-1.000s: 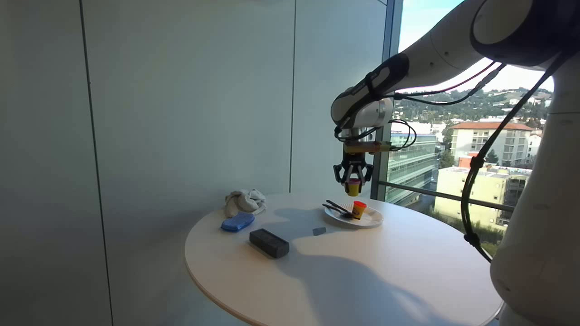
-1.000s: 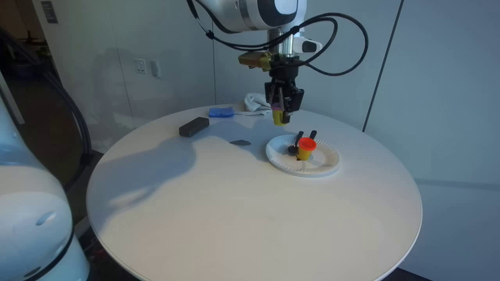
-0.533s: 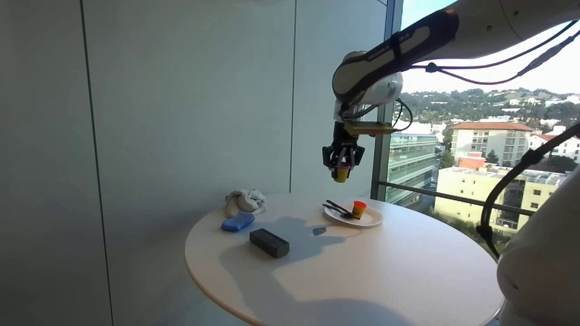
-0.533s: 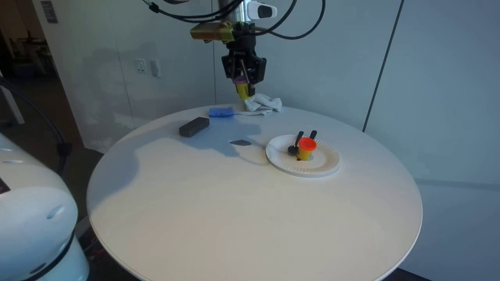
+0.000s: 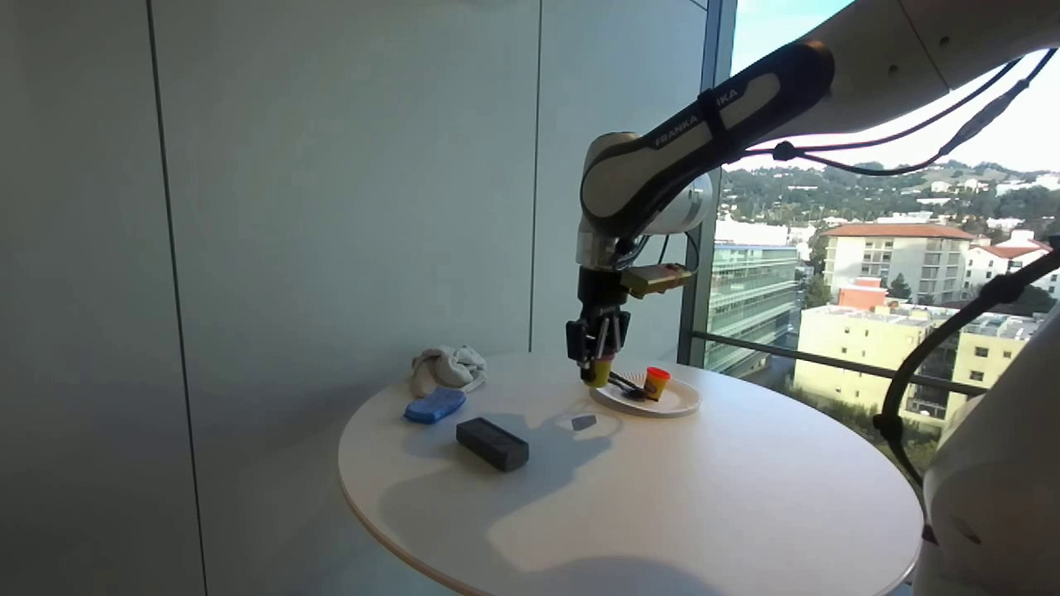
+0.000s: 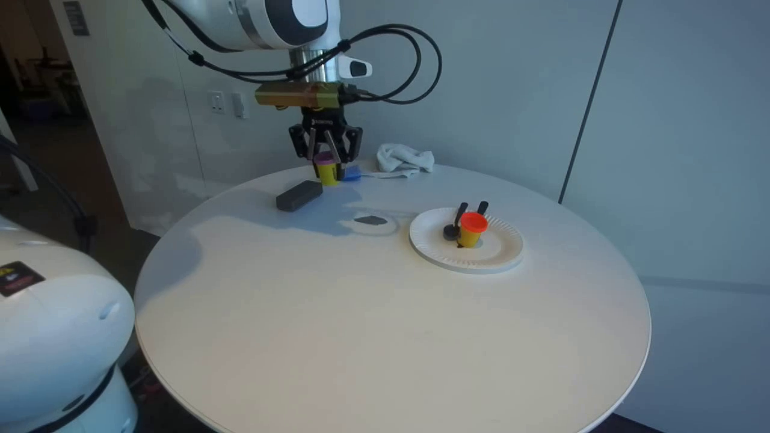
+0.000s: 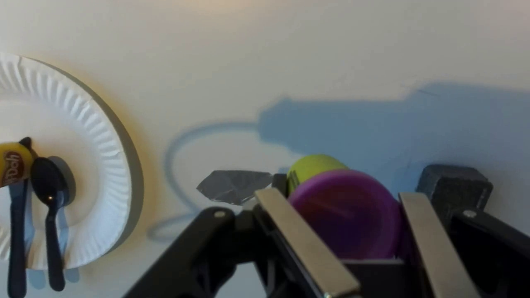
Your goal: Take all the things off of the plate
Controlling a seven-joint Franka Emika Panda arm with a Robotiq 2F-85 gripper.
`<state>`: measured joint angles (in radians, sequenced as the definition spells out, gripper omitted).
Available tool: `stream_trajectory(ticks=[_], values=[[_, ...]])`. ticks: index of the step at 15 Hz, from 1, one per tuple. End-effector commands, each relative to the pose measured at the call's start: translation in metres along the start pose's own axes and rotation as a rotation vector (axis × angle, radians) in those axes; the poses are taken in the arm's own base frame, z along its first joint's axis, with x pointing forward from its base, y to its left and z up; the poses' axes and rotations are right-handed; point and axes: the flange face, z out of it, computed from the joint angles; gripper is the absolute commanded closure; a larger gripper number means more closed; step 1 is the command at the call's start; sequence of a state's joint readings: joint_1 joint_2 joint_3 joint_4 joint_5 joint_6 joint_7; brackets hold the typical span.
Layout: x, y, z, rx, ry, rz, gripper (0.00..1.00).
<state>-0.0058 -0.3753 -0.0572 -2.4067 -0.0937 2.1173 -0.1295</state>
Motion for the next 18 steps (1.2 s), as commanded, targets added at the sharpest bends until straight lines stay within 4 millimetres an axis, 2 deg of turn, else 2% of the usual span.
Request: stream_trajectory(ticks=[1,5,11,14,16,17,18], values=[[0.006,-0.004,0.026,0.079,-0.024,-0.18,0.8],[0.005,-0.007,0.056,0.151,-0.107,-0.331,0.8],[0.004,-0.007,0.096,0.168,-0.211,-0.389,0.8],[0.005,-0.009,0.105,0.173,-0.218,-0.407,0.8],[0.006,-0.008,0.104,0.179,-0.214,-0.417,0.8],[0.007,-0.007,0.103,0.175,-0.203,-0.421,0.3],[0.006,-0.007,0.102,0.18,-0.201,-0.421,0.29]])
